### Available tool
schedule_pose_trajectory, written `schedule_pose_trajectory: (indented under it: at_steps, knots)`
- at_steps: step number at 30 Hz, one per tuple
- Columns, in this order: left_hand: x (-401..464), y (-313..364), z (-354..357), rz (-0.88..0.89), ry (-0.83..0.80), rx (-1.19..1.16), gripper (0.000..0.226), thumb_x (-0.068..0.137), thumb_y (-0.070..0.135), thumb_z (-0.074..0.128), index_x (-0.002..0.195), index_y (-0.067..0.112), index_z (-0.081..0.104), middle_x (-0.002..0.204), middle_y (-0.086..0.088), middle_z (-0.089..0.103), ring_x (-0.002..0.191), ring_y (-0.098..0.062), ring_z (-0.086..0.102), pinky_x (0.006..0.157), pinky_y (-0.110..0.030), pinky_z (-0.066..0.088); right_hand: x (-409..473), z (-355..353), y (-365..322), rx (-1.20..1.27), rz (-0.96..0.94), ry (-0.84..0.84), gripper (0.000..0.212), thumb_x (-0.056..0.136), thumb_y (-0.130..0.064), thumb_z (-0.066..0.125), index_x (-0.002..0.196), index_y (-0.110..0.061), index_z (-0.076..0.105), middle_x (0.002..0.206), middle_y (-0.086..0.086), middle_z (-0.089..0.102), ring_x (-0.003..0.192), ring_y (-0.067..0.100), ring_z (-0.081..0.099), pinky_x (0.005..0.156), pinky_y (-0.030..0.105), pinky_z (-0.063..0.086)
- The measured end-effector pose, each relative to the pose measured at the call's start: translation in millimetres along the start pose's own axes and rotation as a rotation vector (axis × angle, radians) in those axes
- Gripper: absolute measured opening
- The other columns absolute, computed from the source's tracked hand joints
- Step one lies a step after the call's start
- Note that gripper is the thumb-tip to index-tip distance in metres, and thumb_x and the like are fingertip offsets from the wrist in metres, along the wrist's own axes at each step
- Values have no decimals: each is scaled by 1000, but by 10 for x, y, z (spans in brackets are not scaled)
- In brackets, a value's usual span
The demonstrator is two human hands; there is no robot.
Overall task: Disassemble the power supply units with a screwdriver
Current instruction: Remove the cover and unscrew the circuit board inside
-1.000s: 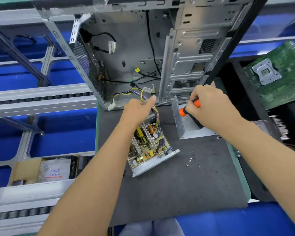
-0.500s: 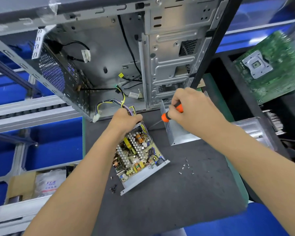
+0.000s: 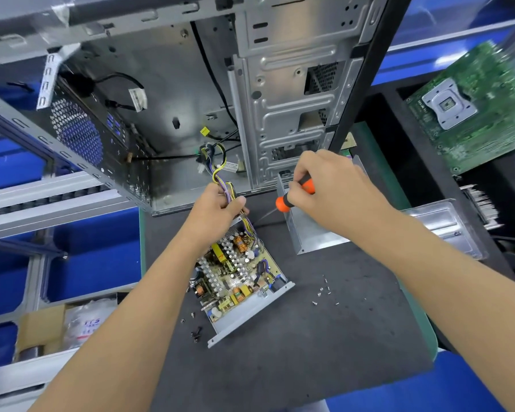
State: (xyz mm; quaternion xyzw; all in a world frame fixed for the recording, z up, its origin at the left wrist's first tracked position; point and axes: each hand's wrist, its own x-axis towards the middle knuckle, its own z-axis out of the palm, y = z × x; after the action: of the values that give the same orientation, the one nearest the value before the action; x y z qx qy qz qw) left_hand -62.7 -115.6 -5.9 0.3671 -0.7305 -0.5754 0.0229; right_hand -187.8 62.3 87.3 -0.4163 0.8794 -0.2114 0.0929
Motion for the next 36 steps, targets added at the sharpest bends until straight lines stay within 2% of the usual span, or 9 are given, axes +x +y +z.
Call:
schedule_pose_trajectory:
  at_steps: [2,7,11,13,17,21,25,28,36]
  knots:
    - [-25,-10,-10,8,20,-7,18,98,30,64,104,23,48,84,7,78,90,-28,72,87,-45,52,0,8,4,2,-5,2,11,88,-32,58,90,-23,52,91,-3,54,82,25,55,73,38,47]
    - [11,-54,-19,-48,59,-1,17,98,31,64,103,27,48,83,8,77,84,-3,72,84,-37,50,-12,17,-1,26,6,-11,12,89,-33,58,93,-22,54,94,-2,55,82,26,56,74,42,50]
    - [102,-20,17,-135,103,69,19,97,26,59,105,14,47,99,-16,73,98,-35,69,89,-54,53,-15,3,12,24,7,-22,14,90,-33,58,95,-21,56,95,-2,55,84,27,56,76,42,50]
    - [136,-19,24,-166,106,141,18,96,25,57,100,14,43,110,-24,67,92,-36,66,78,-48,52,-16,-2,25,21,8,-29,13,90,-33,57,94,-21,55,96,-2,55,84,27,56,76,42,50]
    - [160,-34,47,-153,88,187,21,102,32,52,92,20,37,98,-11,56,84,-23,48,62,-33,38,-16,1,54,16,18,-32,12,90,-34,56,93,-22,54,94,-3,55,83,27,56,76,41,49]
    - [131,-46,51,-118,63,192,25,103,37,49,104,13,41,103,-16,59,88,-30,53,74,-39,43,-15,4,75,20,24,-30,13,90,-34,57,93,-21,55,93,-5,53,83,27,55,74,39,48]
    - [153,-80,50,-130,83,228,27,98,36,57,90,22,36,84,-1,42,75,-21,42,62,-36,36,-16,17,64,46,25,-27,14,90,-33,57,94,-20,57,94,-3,55,83,27,56,73,40,50]
    - [193,-84,40,-194,98,205,33,92,31,67,103,17,40,88,0,43,81,-20,45,68,-36,39,-4,22,45,76,-5,-39,15,88,-34,60,92,-20,58,93,-3,57,84,23,56,72,35,47]
    - [216,-138,18,-192,144,280,28,96,27,59,109,14,38,89,-4,50,75,-16,48,72,-38,43,51,57,-24,39,-73,-55,18,91,-34,62,94,-17,58,91,0,55,85,25,55,77,35,45]
